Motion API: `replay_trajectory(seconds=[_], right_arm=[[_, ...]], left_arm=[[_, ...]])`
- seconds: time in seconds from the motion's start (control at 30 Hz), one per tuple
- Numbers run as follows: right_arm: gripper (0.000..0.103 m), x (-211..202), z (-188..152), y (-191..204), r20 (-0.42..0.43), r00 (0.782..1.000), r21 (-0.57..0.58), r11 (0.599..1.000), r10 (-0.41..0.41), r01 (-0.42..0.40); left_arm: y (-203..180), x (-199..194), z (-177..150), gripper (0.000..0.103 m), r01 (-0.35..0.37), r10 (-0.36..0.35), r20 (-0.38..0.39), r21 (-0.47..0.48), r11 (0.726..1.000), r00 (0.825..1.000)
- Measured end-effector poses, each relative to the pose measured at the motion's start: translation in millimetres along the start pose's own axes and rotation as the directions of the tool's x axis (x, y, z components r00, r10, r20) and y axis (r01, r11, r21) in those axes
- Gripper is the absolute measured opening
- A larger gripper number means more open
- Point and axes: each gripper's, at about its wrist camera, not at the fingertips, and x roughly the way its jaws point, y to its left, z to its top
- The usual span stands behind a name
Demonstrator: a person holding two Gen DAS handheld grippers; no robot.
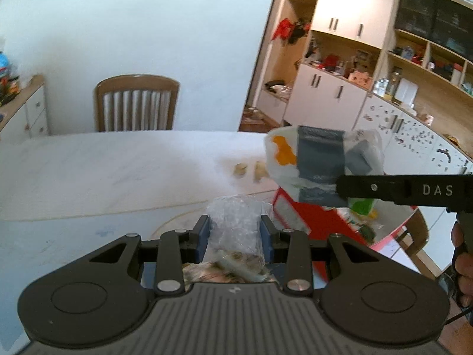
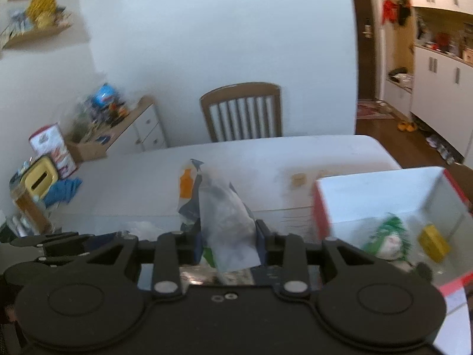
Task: Organize objects
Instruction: 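Carry the bubble-wrap bag and white plastic bag into the red shoebox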
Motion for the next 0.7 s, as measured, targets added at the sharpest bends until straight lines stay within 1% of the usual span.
replay_trajectory(seconds=[0.2, 0.37, 0.57, 0.7], right_arm=[[0.033, -26, 1, -49, 0.038, 0.998, 0.072, 0.996, -0.053, 0.050], [0.033, -42, 0, -88, 0.067, 0.994, 0.106, 0.991, -0.092, 0.085], [0.033, -52, 2, -134, 0.080, 0.989, 0.154, 0.982, -0.125, 0.111], [0.033, -54, 4, -159, 0.079, 0.987, 0.167, 0.978, -0.138, 0.124]], left_arm=[[-38, 11, 14, 0.035, 0.030, -0.030, 0.012, 0.037, 0.999, 0.999], [-70, 24, 21, 0.035, 0.045, -0.046, 0.011, 0.063, 0.997, 0.999], [-107, 43, 26, 0.035, 0.053, -0.053, -0.002, 0.089, 0.995, 0.999], [-127, 58, 27, 0.035, 0.059, -0.058, -0.016, 0.097, 0.994, 0.998]])
